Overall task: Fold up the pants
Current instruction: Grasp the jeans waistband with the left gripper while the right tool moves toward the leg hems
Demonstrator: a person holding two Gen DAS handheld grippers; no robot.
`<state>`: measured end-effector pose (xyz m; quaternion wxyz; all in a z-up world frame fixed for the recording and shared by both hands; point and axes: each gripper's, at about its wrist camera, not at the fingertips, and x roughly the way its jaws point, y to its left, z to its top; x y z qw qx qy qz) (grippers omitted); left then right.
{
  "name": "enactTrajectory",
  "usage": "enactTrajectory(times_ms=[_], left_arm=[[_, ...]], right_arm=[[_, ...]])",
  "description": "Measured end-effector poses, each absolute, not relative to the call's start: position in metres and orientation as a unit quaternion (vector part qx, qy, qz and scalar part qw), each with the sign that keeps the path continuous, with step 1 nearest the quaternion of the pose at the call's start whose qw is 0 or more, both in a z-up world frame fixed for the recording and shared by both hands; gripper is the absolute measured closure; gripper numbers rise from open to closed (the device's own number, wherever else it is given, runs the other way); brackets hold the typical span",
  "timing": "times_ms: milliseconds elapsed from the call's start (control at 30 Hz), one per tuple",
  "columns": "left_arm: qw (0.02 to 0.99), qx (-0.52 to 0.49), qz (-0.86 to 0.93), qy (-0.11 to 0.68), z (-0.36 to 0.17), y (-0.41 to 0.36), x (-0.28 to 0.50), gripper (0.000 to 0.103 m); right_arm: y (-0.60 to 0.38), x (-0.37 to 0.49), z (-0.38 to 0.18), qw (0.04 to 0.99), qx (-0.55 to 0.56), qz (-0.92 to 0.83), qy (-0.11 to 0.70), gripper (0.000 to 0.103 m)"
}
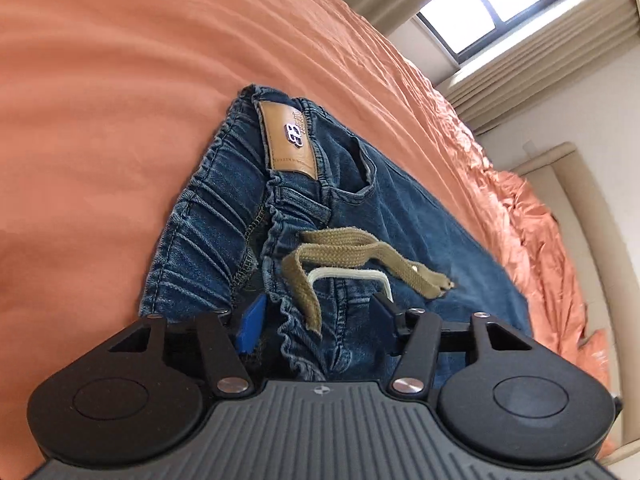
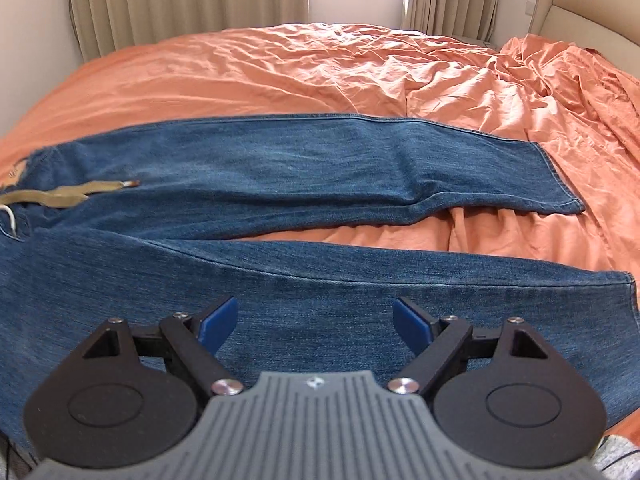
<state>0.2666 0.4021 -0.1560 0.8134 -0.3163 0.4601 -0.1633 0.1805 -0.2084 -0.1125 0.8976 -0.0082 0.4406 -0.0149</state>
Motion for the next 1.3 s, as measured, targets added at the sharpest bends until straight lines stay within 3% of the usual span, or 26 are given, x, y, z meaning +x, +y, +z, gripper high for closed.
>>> enactTrajectory(times_ms=[33, 100, 200, 300, 500, 800, 933, 1067, 1200, 1300], left_arm=[[0.811, -0.318, -0.164, 0.463, -0.159, 0.402, 0.268, 0.045], [0.812, -0.312, -0.149, 0.469, -0.161, 0.399, 0.27, 0.081], [0.83, -0.297, -0.114, 0.459, -0.152, 0.392, 0.265, 0.092], [0.869, -0.243, -0.073, 0.425, -0.119, 0.372, 0.25, 0.095], [0.905, -0.16, -0.008, 0.393, -0.059, 0.36, 0.223, 0.096], [0.867, -0.139, 0.053, 0.475, -0.147, 0.367, 0.251, 0.093], [0.863, -0.091, 0.064, 0.493, -0.144, 0.352, 0.255, 0.08], [0.87, -0.033, 0.092, 0.484, -0.113, 0.337, 0.247, 0.05], [0.88, 0.01, 0.052, 0.472, -0.08, 0.322, 0.217, 0.05], [0.872, 0.041, 0.02, 0.488, -0.074, 0.305, 0.198, 0.059]], right_arm=[[-0.208, 0.182, -0.115, 0.896, -0.01, -0.019, 0.444, 0.022], [-0.209, 0.183, -0.118, 0.894, -0.012, -0.027, 0.447, 0.022], [-0.215, 0.182, -0.122, 0.892, -0.014, -0.049, 0.45, 0.022], [-0.224, 0.179, -0.121, 0.89, -0.006, -0.066, 0.452, 0.022], [-0.238, 0.16, -0.101, 0.901, 0.001, -0.072, 0.427, 0.022], [-0.277, 0.131, -0.07, 0.908, 0.003, -0.094, 0.409, 0.022], [-0.309, 0.126, -0.054, 0.902, 0.027, -0.108, 0.417, 0.022], [-0.346, 0.124, -0.044, 0.888, 0.074, -0.108, 0.441, 0.022], [-0.389, 0.118, -0.026, 0.875, 0.131, -0.11, 0.453, 0.022], [-0.422, 0.11, -0.006, 0.868, 0.17, -0.121, 0.451, 0.022]])
